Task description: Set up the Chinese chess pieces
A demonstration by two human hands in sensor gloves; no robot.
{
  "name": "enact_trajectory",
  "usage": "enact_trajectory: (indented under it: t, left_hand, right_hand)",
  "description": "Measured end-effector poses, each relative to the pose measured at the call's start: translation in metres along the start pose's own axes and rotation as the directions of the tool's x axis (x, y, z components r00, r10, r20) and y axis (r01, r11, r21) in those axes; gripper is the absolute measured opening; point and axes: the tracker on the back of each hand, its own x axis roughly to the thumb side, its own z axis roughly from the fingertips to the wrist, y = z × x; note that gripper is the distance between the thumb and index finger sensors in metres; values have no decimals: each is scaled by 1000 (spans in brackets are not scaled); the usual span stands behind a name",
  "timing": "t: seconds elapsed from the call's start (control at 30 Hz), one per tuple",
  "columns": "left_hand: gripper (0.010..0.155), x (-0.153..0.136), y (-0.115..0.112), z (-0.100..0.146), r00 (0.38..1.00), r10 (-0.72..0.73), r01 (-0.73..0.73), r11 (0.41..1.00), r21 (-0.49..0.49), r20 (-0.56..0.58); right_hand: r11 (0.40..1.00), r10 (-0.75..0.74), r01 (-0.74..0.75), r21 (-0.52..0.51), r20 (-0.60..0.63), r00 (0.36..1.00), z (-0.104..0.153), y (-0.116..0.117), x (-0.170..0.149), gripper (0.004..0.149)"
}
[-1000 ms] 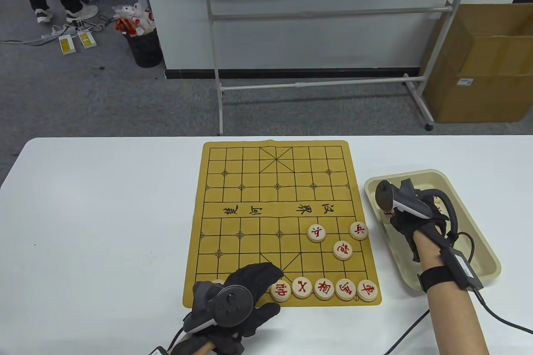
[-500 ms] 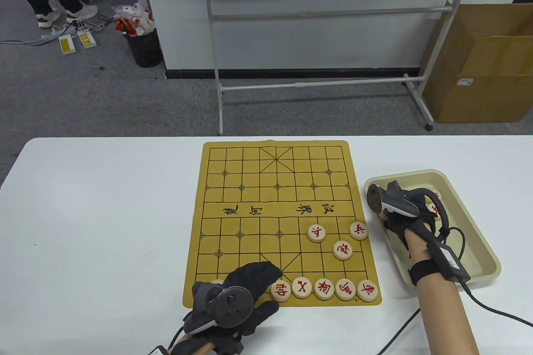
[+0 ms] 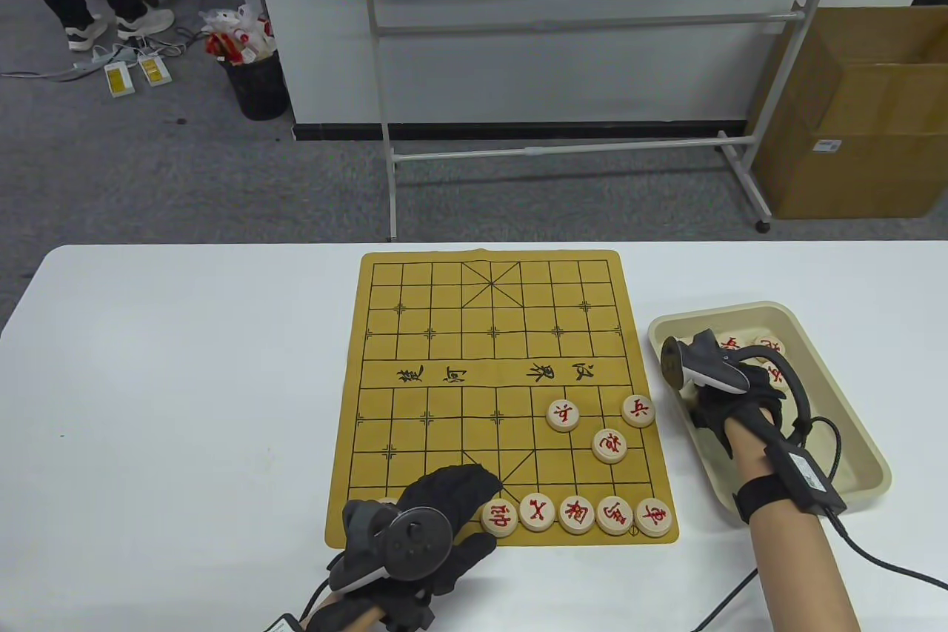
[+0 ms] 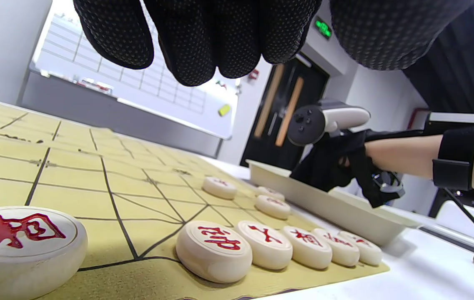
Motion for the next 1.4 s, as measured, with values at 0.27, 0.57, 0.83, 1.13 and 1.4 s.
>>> enact_trajectory:
  t: [0.27,0.57,0.83,1.13,1.4]
  left_hand:
    - [73,-1,2,0,1000,0,0,1000,17,-3]
    - [85,12,0,4,998,-37,35,999,35,52]
    - [74,39,4,18,957,-194,145,963,227,215]
    - [49,54,2,24,897,-314,205,919,336,312]
    - [50,30,38,14,943,-296,229,910,347,154]
  right_hand:
    - [994,-59,58,-95,-8,998,23,-16,-11,76]
    - [810,-461,569,-142,446,767,146,-72,28,75]
    - [739,-547,662,124,684,482,221,-62,107,78]
    - [619,-678,708,341,687,261,223,-43,122,79]
    - [636,-584,762,122,722,372,236,-51,102,80]
